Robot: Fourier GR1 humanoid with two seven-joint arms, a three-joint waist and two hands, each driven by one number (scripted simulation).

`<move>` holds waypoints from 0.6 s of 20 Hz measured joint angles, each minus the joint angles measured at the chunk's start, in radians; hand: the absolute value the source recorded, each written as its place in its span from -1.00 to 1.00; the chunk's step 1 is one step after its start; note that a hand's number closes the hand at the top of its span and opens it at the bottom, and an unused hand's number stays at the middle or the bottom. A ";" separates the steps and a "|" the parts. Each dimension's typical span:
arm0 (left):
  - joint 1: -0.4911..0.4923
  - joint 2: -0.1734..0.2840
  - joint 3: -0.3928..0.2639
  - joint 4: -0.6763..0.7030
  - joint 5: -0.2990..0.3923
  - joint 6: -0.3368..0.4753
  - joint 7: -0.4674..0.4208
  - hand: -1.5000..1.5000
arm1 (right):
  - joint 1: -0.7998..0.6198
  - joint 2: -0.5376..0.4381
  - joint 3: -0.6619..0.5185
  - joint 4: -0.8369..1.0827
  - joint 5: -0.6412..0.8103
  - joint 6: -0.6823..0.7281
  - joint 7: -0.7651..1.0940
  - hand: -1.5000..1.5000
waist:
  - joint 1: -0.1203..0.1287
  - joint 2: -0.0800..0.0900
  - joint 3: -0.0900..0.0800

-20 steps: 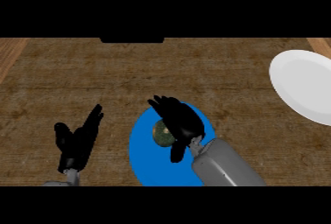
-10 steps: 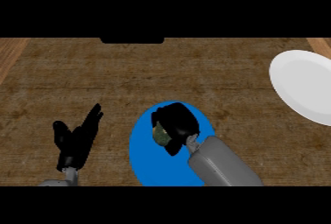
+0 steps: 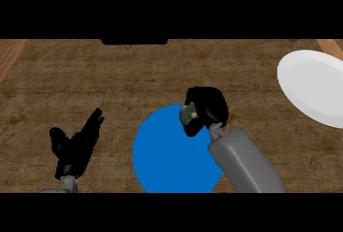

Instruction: Pick the squash from the plate and place it in the plate

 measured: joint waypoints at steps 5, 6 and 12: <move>0.000 0.003 0.000 -0.008 -0.001 -0.002 0.007 0.00 | -0.094 -0.002 -0.142 0.032 0.129 -0.217 0.257 1.00 | 0.009 0.002 -0.001; -0.008 -0.002 -0.004 -0.001 -0.005 0.001 0.010 0.00 | -0.121 -0.001 -0.156 0.044 0.163 -0.256 0.300 1.00 | 0.011 0.003 -0.001; -0.009 -0.014 -0.014 -0.007 -0.019 0.010 0.011 0.00 | -0.200 -0.006 -0.221 0.082 0.324 -0.461 0.487 1.00 | 0.021 0.002 -0.001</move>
